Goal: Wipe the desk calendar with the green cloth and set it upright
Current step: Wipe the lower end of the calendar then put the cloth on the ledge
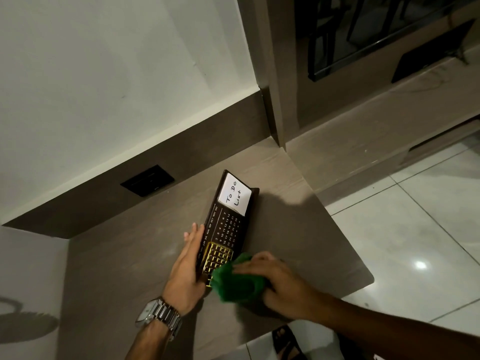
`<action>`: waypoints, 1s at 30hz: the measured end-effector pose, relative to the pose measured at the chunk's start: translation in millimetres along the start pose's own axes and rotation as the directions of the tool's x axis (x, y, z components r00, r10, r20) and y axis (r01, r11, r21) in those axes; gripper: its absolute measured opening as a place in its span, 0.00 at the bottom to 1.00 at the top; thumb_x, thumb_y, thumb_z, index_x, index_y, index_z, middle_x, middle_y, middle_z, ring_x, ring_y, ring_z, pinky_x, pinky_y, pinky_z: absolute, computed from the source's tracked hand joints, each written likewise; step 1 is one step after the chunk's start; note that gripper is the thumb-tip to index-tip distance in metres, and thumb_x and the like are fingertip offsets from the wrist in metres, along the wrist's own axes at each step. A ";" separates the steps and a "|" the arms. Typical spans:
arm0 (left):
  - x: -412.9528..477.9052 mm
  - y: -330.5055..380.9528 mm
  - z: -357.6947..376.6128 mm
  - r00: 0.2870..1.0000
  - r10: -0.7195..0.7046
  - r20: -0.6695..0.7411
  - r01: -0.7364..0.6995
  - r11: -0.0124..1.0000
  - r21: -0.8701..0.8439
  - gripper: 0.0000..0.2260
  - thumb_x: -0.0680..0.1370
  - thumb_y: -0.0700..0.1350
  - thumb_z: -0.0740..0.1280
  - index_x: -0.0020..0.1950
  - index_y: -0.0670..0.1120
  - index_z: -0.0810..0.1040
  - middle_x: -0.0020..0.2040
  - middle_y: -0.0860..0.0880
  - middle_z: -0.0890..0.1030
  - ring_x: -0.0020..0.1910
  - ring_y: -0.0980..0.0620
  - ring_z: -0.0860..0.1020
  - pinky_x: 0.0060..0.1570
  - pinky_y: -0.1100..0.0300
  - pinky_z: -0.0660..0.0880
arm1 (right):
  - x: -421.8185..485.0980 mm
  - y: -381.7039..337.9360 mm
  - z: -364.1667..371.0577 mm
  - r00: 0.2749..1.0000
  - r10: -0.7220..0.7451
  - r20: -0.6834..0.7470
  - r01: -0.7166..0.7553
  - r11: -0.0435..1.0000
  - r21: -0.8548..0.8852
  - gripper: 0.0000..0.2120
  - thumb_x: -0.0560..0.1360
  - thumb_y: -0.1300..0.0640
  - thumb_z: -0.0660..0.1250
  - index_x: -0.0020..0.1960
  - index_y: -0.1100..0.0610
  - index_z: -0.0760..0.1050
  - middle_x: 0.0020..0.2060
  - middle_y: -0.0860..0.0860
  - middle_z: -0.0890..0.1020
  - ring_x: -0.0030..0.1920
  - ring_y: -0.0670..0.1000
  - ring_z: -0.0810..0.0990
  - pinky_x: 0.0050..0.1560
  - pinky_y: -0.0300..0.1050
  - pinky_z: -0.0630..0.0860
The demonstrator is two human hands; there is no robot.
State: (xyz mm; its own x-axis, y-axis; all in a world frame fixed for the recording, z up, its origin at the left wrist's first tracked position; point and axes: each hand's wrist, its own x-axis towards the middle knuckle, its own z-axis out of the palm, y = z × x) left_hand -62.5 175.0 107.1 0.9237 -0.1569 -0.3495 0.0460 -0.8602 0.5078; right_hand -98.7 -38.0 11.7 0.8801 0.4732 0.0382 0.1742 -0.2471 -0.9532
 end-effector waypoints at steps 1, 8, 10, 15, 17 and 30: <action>-0.1 0.6 -2.9 1.000 -0.003 -0.013 0.003 1.000 0.002 0.49 0.69 0.32 0.70 0.74 0.59 0.41 0.77 0.56 0.42 0.76 0.52 0.41 0.72 0.47 0.46 | 2.0 -3.9 -5.7 0.995 0.068 -0.075 -0.056 0.987 0.148 0.32 0.71 0.72 0.65 0.66 0.41 0.74 0.59 0.46 0.78 0.60 0.46 0.74 0.61 0.47 0.74; 24.1 41.3 3.5 0.952 0.157 -0.262 -0.136 0.986 0.095 0.35 0.74 0.46 0.69 0.74 0.59 0.52 0.78 0.56 0.48 0.76 0.56 0.43 0.73 0.44 0.49 | 20.0 -10.3 -95.5 0.822 0.414 -0.390 -0.191 0.846 0.498 0.23 0.75 0.71 0.64 0.57 0.44 0.78 0.51 0.47 0.84 0.53 0.44 0.81 0.54 0.43 0.79; 40.6 62.3 24.4 0.915 0.279 -0.293 -0.233 0.955 0.182 0.29 0.75 0.53 0.65 0.74 0.55 0.57 0.77 0.55 0.53 0.77 0.54 0.46 0.73 0.45 0.50 | 24.7 -3.1 -125.4 0.781 0.413 -0.468 -0.182 0.868 0.463 0.21 0.76 0.69 0.64 0.60 0.46 0.76 0.54 0.45 0.82 0.54 0.41 0.80 0.55 0.41 0.78; 89.5 88.8 90.1 0.927 0.344 -0.149 -0.272 0.891 0.363 0.32 0.76 0.66 0.52 0.74 0.50 0.58 0.78 0.48 0.58 0.77 0.49 0.50 0.74 0.47 0.55 | 47.9 35.5 -181.2 0.719 0.351 -0.600 -0.257 0.936 0.240 0.20 0.76 0.69 0.64 0.65 0.55 0.75 0.55 0.52 0.81 0.55 0.50 0.80 0.57 0.55 0.79; 106.0 84.2 111.4 0.938 0.341 -0.069 -0.287 0.870 0.402 0.34 0.75 0.68 0.49 0.75 0.49 0.55 0.78 0.47 0.56 0.77 0.49 0.47 0.75 0.49 0.50 | 58.9 53.5 -192.8 0.707 0.319 -0.631 -0.306 0.943 0.133 0.20 0.75 0.70 0.64 0.65 0.56 0.75 0.56 0.51 0.81 0.55 0.49 0.79 0.59 0.54 0.77; 134.7 42.7 171.5 0.942 0.334 -0.042 -0.274 0.833 0.480 0.39 0.74 0.70 0.50 0.77 0.49 0.49 0.79 0.48 0.50 0.78 0.48 0.44 0.75 0.46 0.46 | 105.4 164.1 -193.2 0.916 0.294 -0.273 -0.367 0.342 -0.865 0.42 0.76 0.55 0.68 0.79 0.51 0.44 0.79 0.54 0.45 0.77 0.58 0.40 0.74 0.64 0.42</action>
State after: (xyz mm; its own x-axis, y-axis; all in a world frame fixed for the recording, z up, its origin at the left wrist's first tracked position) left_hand -1.4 34.0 -53.3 0.9012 -0.4145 -0.1265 -0.3974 -0.9068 0.1408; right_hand 108.0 -192.0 -82.8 0.9779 0.1301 -0.1638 0.1183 -0.9897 -0.0801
